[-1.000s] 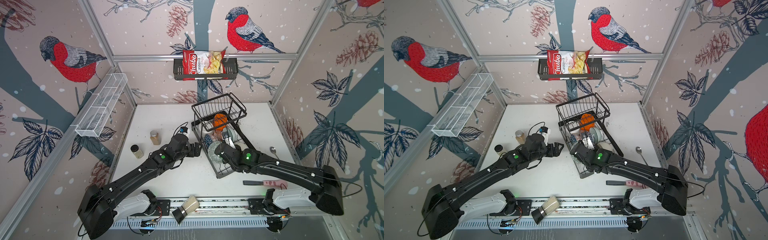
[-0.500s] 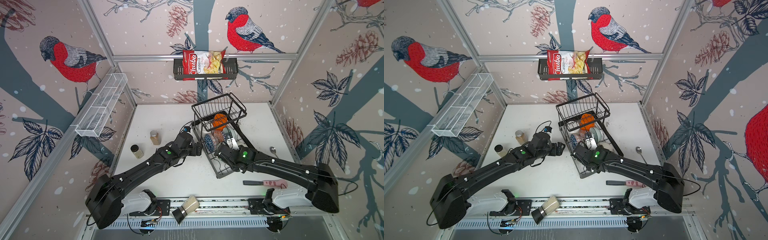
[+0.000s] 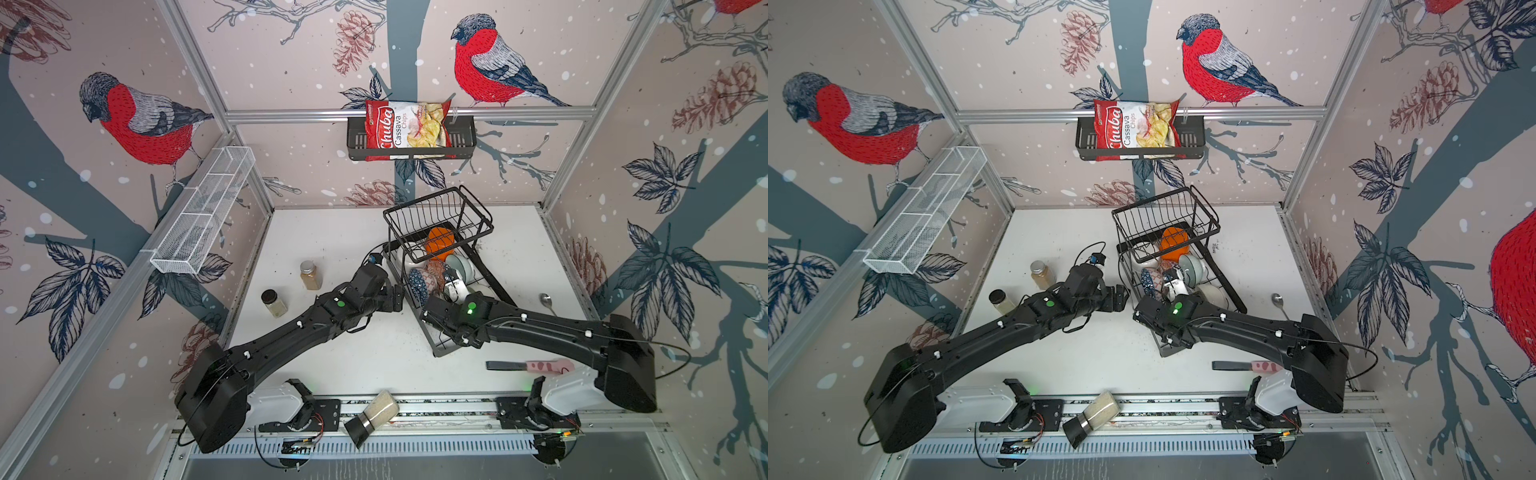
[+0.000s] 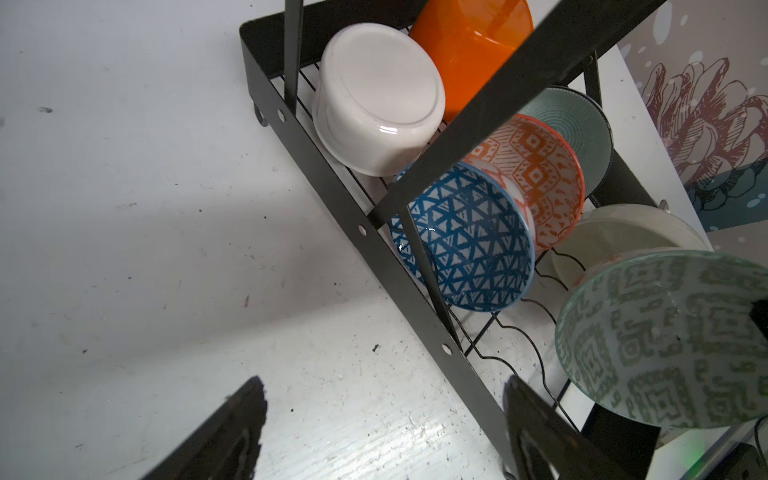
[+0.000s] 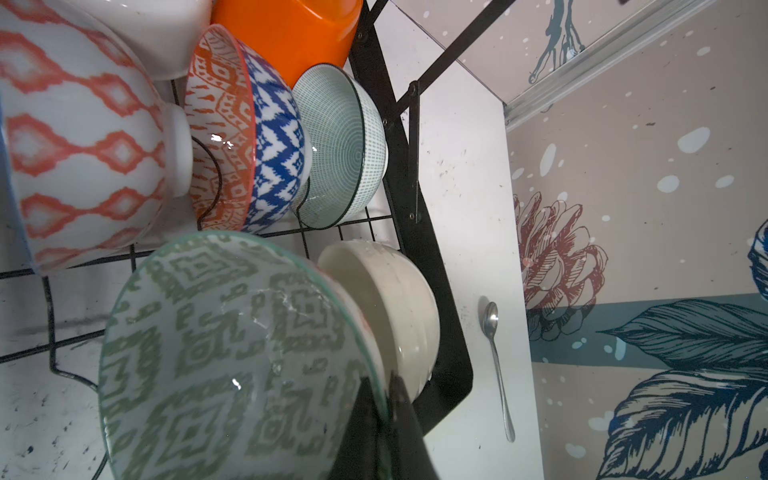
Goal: Load the bowls into the dish rack
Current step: 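Release the bowl with the left gripper while the right lowers it into the rack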
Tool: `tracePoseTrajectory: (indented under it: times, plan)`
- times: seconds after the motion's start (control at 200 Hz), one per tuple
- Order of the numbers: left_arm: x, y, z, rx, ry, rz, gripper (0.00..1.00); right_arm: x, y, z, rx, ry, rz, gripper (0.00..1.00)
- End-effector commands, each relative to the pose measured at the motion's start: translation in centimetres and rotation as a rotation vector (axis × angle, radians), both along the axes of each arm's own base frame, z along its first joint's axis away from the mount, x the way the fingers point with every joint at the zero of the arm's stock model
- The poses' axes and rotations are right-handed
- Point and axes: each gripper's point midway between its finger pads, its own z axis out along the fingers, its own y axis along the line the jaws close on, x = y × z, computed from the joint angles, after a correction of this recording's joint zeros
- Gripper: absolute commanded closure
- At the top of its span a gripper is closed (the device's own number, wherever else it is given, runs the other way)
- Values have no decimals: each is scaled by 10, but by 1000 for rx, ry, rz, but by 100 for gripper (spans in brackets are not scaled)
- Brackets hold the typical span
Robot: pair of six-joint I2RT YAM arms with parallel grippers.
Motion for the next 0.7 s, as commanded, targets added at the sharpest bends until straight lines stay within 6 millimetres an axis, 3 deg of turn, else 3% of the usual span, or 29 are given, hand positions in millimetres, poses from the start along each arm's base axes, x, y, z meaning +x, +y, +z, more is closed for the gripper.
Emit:
tracePoseTrajectory:
  times: [0.0,0.695]
  plan:
    - [3,5,1,20,-36,9,11,4,1,7,-51,-47,12,100]
    - [8,-3,-5,57,-10,-26,11,11,14,-4,-198,-74,89,100]
